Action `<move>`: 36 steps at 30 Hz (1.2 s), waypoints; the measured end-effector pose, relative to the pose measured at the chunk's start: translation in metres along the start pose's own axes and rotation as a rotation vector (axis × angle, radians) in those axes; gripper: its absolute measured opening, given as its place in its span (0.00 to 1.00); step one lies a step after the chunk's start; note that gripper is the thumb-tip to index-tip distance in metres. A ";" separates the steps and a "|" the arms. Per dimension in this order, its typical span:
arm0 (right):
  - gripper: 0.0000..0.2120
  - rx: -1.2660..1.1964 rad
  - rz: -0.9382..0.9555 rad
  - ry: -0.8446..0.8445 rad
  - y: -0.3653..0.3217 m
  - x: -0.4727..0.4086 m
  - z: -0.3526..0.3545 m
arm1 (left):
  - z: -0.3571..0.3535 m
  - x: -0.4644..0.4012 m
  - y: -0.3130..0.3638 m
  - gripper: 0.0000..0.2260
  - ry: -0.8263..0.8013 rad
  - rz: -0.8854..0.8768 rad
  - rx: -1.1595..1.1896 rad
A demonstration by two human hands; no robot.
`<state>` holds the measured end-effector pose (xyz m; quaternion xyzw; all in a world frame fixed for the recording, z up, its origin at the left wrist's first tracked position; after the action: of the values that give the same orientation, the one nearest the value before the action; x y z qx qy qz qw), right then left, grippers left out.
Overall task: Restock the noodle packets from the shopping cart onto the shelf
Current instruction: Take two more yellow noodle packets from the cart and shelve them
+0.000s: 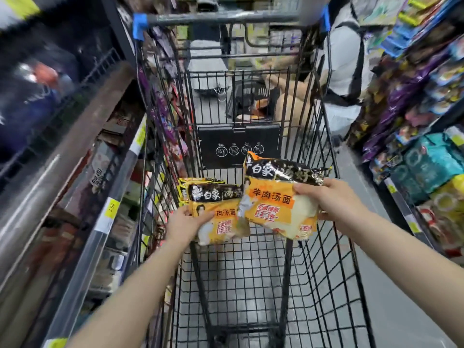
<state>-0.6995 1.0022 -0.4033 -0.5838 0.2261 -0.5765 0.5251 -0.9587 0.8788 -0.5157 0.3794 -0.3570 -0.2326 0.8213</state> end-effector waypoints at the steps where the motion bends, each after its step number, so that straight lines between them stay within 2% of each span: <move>1: 0.06 -0.006 -0.002 0.008 -0.010 0.006 0.005 | 0.009 0.009 0.020 0.36 -0.010 -0.012 0.033; 2: 0.06 -0.016 0.000 0.014 -0.020 0.012 0.012 | 0.016 0.011 0.032 0.41 -0.023 -0.025 0.057; 3: 0.07 -0.028 0.004 0.015 -0.031 0.018 0.018 | 0.026 0.019 0.051 0.42 -0.012 -0.060 0.049; 6: 0.08 -0.050 0.014 -0.014 -0.066 0.037 0.041 | 0.048 0.031 0.092 0.38 -0.094 -0.112 0.113; 11: 0.11 -0.060 0.018 -0.024 -0.119 0.067 0.091 | 0.086 0.058 0.164 0.41 -0.218 -0.123 0.147; 14: 0.27 -0.072 0.000 -0.016 -0.146 0.091 0.126 | 0.095 0.075 0.209 0.45 -0.288 -0.155 0.194; 16: 0.36 -0.088 0.013 -0.004 -0.160 0.109 0.152 | 0.094 0.094 0.245 0.37 -0.352 -0.194 0.228; 17: 0.37 -0.101 0.022 -0.003 -0.166 0.119 0.165 | 0.092 0.106 0.262 0.34 -0.378 -0.221 0.237; 19: 0.32 -0.123 0.050 0.005 -0.174 0.140 0.191 | 0.087 0.123 0.293 0.34 -0.422 -0.268 0.252; 22: 0.19 -0.167 0.085 0.068 -0.178 0.177 0.227 | 0.076 0.146 0.334 0.27 -0.522 -0.349 0.282; 25: 0.27 -0.213 0.076 0.190 -0.170 0.218 0.260 | 0.051 0.168 0.369 0.22 -0.610 -0.427 0.263; 26: 0.27 -0.232 0.066 0.230 -0.165 0.235 0.270 | 0.040 0.177 0.379 0.19 -0.644 -0.452 0.256; 28: 0.19 -0.288 0.061 0.310 -0.153 0.271 0.289 | 0.016 0.195 0.397 0.15 -0.722 -0.481 0.232; 32: 0.12 -0.382 0.041 0.518 -0.114 0.346 0.323 | -0.046 0.242 0.421 0.20 -0.947 -0.515 0.200; 36: 0.14 -0.443 -0.028 0.762 -0.067 0.434 0.350 | -0.118 0.312 0.432 0.14 -1.174 -0.536 0.190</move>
<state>-0.3022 0.7716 -0.0798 -0.4308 0.5139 -0.6953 0.2585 -0.6221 0.9905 -0.1008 0.3363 -0.6582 -0.5654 0.3662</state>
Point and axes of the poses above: each hand's wrist, its own x-axis away from the middle knuckle, its own z-axis out of the back of the hand, y = z × x, the point moved 3 cm from there along -x, towards the middle knuckle, and after that the axes turned 3 degrees about -x, right-handed, at the moved point
